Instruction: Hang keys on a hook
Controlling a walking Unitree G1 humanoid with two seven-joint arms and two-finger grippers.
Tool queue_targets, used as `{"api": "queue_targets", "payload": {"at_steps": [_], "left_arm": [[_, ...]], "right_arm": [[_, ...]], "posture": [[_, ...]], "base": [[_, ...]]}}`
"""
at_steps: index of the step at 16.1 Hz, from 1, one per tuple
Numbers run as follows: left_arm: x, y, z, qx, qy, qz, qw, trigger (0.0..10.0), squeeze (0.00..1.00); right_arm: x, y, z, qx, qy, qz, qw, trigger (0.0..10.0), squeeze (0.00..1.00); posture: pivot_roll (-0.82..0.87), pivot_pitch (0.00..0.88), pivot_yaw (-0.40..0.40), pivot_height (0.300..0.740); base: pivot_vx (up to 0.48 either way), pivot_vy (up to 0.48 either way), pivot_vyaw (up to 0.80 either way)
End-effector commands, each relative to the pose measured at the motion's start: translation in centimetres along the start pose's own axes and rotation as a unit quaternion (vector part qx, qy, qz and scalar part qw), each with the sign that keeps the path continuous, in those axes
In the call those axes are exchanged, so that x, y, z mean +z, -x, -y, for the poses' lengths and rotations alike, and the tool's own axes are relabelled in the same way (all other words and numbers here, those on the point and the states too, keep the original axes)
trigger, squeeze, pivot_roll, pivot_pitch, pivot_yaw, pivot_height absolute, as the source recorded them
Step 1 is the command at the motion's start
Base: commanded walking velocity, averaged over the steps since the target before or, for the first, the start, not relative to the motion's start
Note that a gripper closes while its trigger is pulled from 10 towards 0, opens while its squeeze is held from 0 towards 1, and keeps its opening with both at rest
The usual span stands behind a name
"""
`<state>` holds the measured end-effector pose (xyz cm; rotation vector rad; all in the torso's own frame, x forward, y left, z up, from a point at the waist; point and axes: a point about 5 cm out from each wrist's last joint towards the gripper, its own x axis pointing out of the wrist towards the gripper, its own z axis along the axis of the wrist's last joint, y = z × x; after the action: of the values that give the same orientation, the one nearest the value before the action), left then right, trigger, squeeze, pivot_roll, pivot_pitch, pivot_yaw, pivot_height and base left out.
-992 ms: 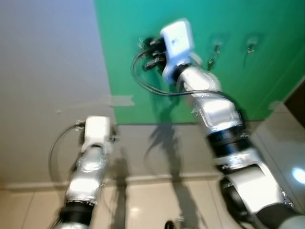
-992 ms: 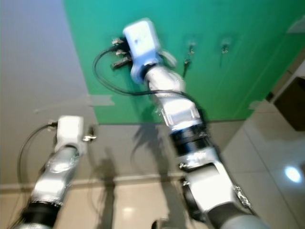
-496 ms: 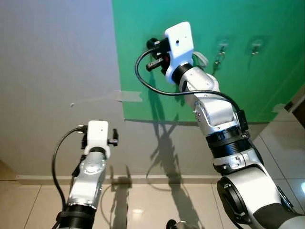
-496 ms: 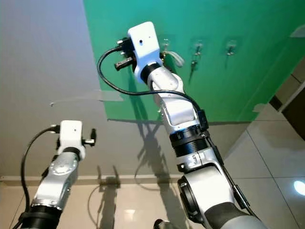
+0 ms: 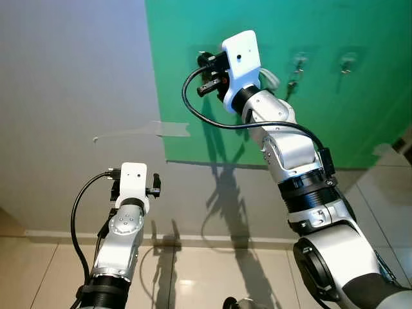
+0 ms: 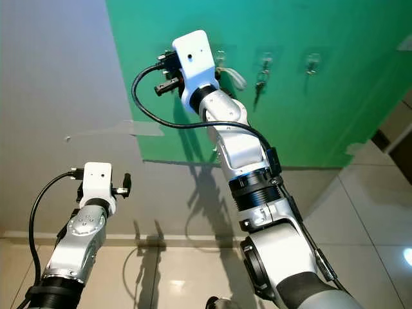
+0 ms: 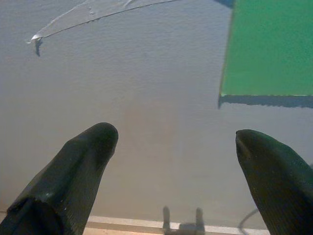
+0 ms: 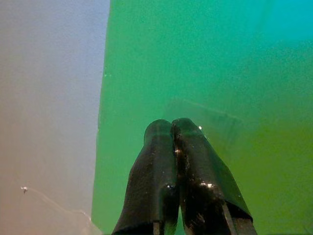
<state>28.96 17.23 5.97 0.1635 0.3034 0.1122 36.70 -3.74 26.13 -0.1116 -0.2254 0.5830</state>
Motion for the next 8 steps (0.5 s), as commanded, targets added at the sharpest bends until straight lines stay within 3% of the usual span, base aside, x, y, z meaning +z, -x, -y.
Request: {"api": "queue_targets", "payload": {"at_steps": [1,8], "left_arm": [[0.5,-0.1,0.1,0.002,-0.003,0.009,1.000,10.0,0.00],[0.3,0.3,-0.2,0.013,0.000,0.007,1.000,10.0,0.00]], "right_arm": [[1.1,-0.5,0.4,-0.002,0.011,0.015,1.000,10.0,0.00],[-0.6,-1.2,1.1,-0.014,0.018,-0.017,1.000,10.0,0.00]], "posture": [[0.01,0.000,-0.032,0.740],[0.04,0.000,-0.047,0.740]], "base": [[0.000,0.000,0.00],[0.000,0.000,0.00]]}}
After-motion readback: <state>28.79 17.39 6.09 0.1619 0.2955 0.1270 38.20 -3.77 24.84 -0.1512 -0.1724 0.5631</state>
